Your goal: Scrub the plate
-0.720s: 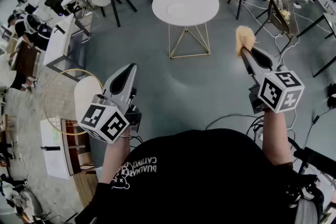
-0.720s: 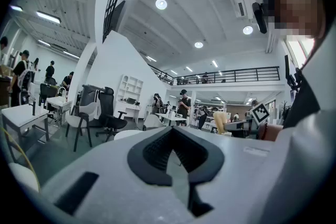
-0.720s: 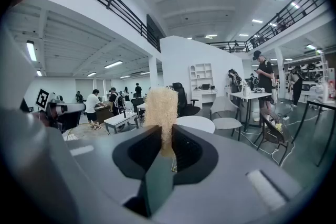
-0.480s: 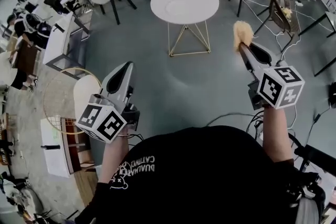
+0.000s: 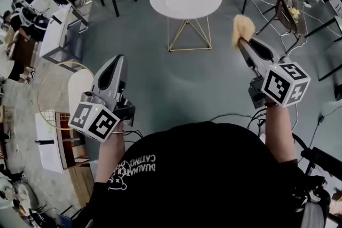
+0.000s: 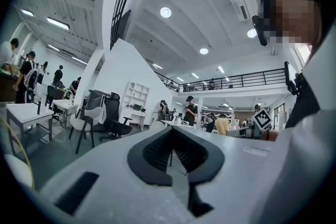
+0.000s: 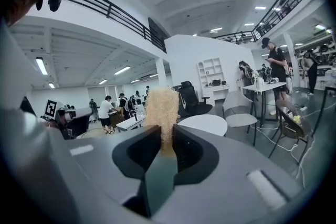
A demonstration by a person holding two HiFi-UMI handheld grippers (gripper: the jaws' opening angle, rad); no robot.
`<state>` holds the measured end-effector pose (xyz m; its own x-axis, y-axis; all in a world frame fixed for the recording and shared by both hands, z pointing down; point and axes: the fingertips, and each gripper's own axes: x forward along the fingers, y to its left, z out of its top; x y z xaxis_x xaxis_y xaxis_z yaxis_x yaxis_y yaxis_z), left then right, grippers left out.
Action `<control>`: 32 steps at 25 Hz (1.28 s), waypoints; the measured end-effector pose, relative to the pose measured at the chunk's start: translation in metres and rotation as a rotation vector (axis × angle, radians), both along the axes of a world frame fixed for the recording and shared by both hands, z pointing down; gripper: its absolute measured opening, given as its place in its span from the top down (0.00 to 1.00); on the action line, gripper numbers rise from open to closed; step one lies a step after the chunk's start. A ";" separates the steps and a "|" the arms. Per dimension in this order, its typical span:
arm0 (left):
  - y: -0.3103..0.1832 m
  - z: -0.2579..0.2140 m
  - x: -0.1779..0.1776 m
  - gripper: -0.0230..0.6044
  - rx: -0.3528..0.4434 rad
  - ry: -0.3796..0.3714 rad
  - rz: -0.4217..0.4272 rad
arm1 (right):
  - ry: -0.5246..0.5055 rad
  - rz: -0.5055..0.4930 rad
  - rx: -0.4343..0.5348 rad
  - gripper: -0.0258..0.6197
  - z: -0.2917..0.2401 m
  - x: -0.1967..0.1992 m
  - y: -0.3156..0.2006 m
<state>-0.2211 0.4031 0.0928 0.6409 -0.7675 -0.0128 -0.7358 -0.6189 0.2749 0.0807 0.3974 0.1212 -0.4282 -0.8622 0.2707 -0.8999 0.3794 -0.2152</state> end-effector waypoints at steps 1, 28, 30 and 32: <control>-0.001 0.001 0.001 0.96 -0.006 -0.003 -0.003 | -0.012 -0.006 0.000 0.84 0.001 -0.001 -0.003; -0.211 0.016 -0.013 0.96 -0.035 -0.009 0.154 | 0.004 0.058 -0.031 0.84 0.017 -0.042 -0.165; -0.237 0.016 -0.015 0.96 -0.042 0.002 0.170 | 0.002 0.072 -0.028 0.84 0.015 -0.043 -0.188; -0.259 0.016 -0.017 0.96 -0.047 0.004 0.183 | 0.005 0.084 -0.025 0.84 0.013 -0.045 -0.206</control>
